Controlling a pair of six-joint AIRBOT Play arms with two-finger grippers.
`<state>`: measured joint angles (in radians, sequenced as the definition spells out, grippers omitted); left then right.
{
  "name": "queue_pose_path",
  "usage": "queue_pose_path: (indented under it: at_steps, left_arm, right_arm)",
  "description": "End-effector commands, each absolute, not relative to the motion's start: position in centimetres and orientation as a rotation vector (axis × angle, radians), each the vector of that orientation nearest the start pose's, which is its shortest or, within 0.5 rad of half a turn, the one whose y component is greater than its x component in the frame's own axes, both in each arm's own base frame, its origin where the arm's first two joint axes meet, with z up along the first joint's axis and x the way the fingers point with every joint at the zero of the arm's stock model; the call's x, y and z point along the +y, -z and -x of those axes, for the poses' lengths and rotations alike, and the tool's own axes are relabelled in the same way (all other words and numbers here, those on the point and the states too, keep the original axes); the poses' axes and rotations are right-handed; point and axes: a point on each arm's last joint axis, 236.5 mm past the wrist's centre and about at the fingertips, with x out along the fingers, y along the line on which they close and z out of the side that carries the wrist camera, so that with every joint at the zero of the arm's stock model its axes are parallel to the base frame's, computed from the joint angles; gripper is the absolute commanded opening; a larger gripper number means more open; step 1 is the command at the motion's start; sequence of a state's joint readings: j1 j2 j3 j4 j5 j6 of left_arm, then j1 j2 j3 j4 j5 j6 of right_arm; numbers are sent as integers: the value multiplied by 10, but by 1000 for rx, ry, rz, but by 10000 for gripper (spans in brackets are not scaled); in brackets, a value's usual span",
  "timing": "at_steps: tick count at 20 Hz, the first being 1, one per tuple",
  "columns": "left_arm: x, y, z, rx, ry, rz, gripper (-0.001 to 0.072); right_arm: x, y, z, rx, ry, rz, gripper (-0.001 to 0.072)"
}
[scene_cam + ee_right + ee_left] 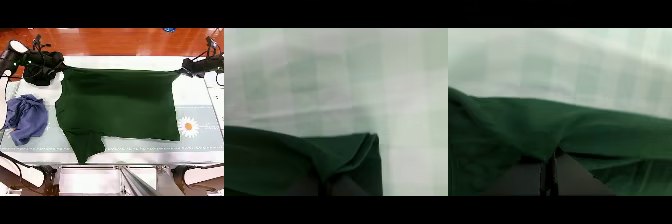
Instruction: Fold the shirts.
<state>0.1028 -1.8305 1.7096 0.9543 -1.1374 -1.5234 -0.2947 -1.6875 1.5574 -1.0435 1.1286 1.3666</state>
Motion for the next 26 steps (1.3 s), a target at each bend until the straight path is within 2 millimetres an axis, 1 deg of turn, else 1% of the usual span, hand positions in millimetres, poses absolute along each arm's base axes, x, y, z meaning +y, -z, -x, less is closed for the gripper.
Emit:
queue_pose_path:
  at_steps: [1,3,4,6,8,11,12,13,14,15,16,17,19,20,21,22,23,24,26]
  left_arm:
    - [-80,17,-500,1334,375,512,21]
    - [-81,34,-469,1455,406,436,21]
    - [-74,45,-457,1505,382,393,20]
    - [-66,59,-443,1566,346,379,21]
    - [-67,69,-432,1604,345,391,21]
    - [-71,81,-419,1650,346,400,22]
    - [-73,83,-416,1662,343,404,53]
    - [-74,82,-413,1675,340,411,211]
    - [-75,78,-407,1693,357,402,434]
    - [-73,72,-400,1712,375,394,503]
    - [-70,64,-394,1725,386,394,502]
    - [-65,54,-389,1726,399,389,502]
    - [-53,38,-382,1669,369,408,502]
    - [-48,35,-377,1629,342,420,502]
    - [-42,36,-364,1591,319,427,502]
    - [-35,40,-348,1563,288,442,502]
    - [-27,48,-328,1540,236,476,502]
    - [-20,57,-306,1523,185,516,502]
    - [-16,73,-258,1517,105,647,502]
  right_arm:
    - [-34,16,-474,1269,-182,-462,26]
    - [-28,30,-454,1346,-202,-473,26]
    - [-25,39,-446,1377,-208,-482,26]
    - [-22,56,-430,1432,-206,-498,26]
    - [-23,69,-418,1472,-189,-491,26]
    - [-31,83,-408,1506,-152,-462,27]
    - [-33,85,-408,1510,-125,-481,125]
    - [-34,85,-407,1517,-102,-495,386]
    - [-34,82,-404,1524,-105,-490,411]
    - [-39,75,-400,1526,-97,-486,412]
    - [-46,65,-396,1520,-88,-485,411]
    - [-58,52,-391,1505,-65,-477,411]
    - [-82,27,-381,1449,2,-470,411]
    - [-94,18,-377,1399,45,-475,411]
    - [-105,12,-368,1360,95,-490,411]
    - [-112,12,-358,1335,129,-503,411]
    - [-114,15,-344,1322,158,-524,411]
    - [-114,22,-327,1315,191,-560,411]
    - [-98,39,-297,1299,210,-621,411]
